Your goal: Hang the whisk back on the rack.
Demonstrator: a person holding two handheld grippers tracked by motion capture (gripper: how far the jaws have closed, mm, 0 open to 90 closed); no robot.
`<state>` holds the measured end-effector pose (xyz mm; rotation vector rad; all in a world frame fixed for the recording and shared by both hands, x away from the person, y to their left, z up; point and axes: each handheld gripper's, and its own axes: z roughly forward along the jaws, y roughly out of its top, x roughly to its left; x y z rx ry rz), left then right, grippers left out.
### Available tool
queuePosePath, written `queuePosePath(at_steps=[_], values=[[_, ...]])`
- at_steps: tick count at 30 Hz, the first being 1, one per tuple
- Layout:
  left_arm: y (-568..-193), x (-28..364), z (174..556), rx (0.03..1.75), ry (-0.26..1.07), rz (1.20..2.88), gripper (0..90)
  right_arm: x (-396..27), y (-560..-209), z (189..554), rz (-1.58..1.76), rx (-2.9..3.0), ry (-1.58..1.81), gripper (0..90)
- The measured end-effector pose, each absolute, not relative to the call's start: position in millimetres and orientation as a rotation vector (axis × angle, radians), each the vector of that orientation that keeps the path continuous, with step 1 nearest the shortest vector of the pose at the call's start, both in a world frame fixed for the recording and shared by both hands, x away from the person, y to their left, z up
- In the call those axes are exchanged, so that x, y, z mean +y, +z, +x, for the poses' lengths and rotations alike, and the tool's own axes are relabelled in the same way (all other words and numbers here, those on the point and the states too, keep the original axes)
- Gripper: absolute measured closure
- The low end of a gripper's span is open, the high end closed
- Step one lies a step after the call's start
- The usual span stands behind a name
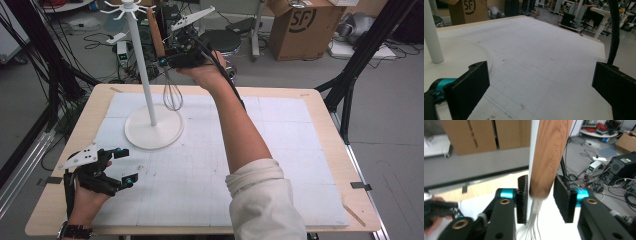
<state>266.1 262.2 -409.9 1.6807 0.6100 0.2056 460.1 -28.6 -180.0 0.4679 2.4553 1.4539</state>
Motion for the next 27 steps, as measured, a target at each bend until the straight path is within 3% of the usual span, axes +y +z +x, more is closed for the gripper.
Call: queuePosePath(at_steps=[10,27], values=[[-411,262,266,0.608,0.205,1.685,1.9,-40,-186,454,0.449,2.466,1.468,48.6],[-412,257,266,0.607,0.203,1.711,1.8,-118,-200,432,0.531,2.382,1.687,30.9]])
